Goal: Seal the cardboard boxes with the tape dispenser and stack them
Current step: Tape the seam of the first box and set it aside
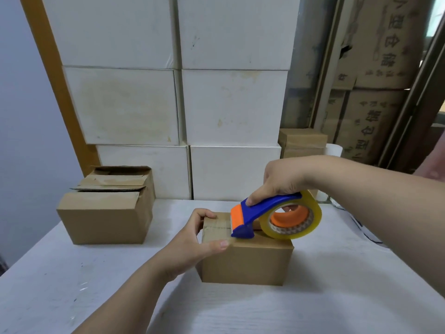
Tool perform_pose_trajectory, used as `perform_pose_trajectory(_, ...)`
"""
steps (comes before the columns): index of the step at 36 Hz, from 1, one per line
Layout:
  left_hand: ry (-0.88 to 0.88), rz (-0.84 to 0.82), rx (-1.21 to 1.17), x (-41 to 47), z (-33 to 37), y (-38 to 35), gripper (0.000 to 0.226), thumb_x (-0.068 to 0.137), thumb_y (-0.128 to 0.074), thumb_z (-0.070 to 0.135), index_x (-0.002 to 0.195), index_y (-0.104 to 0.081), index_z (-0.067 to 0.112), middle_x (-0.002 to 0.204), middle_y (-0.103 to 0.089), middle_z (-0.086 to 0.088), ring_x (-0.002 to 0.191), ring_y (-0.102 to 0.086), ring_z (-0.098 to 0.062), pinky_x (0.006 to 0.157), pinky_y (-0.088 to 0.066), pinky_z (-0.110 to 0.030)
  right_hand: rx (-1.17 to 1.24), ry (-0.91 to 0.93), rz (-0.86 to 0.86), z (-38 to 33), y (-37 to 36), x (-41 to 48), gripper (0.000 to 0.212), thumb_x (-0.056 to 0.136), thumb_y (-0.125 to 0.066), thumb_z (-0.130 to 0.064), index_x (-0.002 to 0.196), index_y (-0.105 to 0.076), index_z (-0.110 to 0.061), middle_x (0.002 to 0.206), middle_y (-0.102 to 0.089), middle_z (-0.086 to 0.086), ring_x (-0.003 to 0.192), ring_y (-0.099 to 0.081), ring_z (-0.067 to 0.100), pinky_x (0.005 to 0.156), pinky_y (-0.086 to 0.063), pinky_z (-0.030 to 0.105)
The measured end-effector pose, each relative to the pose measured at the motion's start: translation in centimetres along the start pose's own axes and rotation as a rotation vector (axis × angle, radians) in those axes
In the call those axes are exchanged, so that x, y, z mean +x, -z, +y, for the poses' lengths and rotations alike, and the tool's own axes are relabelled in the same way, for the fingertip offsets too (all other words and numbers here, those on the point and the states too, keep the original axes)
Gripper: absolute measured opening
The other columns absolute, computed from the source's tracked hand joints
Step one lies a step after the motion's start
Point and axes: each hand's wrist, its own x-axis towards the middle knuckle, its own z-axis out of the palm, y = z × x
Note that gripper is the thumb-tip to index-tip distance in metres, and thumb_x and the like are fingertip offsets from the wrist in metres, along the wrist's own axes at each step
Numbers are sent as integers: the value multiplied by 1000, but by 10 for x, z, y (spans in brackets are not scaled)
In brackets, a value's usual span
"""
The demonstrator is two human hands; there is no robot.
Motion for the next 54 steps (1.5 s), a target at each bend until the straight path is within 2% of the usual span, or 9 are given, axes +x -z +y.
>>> perform_pose_trajectory(6,65,-144,439,0,35,16,71,74,-87,58,128,-43,42,140,-44,17,124,-52,-2,104,-49,-27,-122,1,2,-14,-2,6,60,75,-70,-79,69,-67,-19,63,-63,-1,61,-60,16,69,-51,30)
perform_pose_trajectory(9,19,-139,802,7,57,11,95,67,-81,74,143,-37,39,153,-26,22,139,-37,-6,113,-40,-30,-102,-2,-32,-15,0,6,59,77,-70,-76,73,-69,-18,62,-69,-1,62,-67,17,75,-57,31)
perform_pose_trajectory(12,-81,-205,1026,17,71,-8,107,62,-72,87,150,-34,40,153,-39,21,138,-41,-9,114,-42,-36,-101,7,-49,-16,0,8,58,77,-69,-77,77,-70,-19,68,-71,0,66,-69,17,79,-59,32)
perform_pose_trajectory(17,-111,-204,987,25,63,-19,74,63,-73,86,119,-52,44,116,-60,20,109,-55,-5,97,-53,-35,-75,29,-58,-11,1,7,55,79,-68,-77,74,-67,-22,70,-68,-1,68,-65,16,71,-53,28)
perform_pose_trajectory(27,-44,-247,1066,31,59,-15,86,66,-66,89,134,-44,42,124,-49,21,116,-44,-6,102,-46,-31,98,38,-35,29,5,-2,66,78,-65,-80,91,-77,-16,84,-81,3,75,-73,14,88,-60,34)
perform_pose_trajectory(32,-19,-256,1115,27,64,-15,105,69,-64,89,153,-30,36,139,-40,21,126,-37,-5,110,-37,-29,190,55,-52,81,1,-17,61,81,-65,-77,80,-73,-17,68,-71,-2,65,-65,12,72,-52,28)
perform_pose_trajectory(42,-19,-261,1136,27,63,-15,106,69,-61,92,153,-30,35,139,-39,23,125,-36,-4,110,-35,-28,420,-21,60,173,-36,-39,77,68,-69,-79,90,-81,-6,87,-78,19,67,-68,15,69,-51,29)
perform_pose_trajectory(47,-19,-255,1131,27,63,-16,106,70,-63,90,154,-29,34,140,-39,23,125,-35,-3,111,-35,-27,450,-26,96,191,-51,-40,61,68,-68,-75,77,-82,-16,71,-75,4,63,-67,10,64,-49,28)
perform_pose_trajectory(54,-27,-248,1137,27,63,-17,104,71,-63,88,154,-29,33,139,-38,23,126,-35,-3,111,-34,-27,430,-26,91,189,-68,-33,68,67,-67,-78,87,-84,-15,83,-80,8,86,-76,27,66,-52,28)
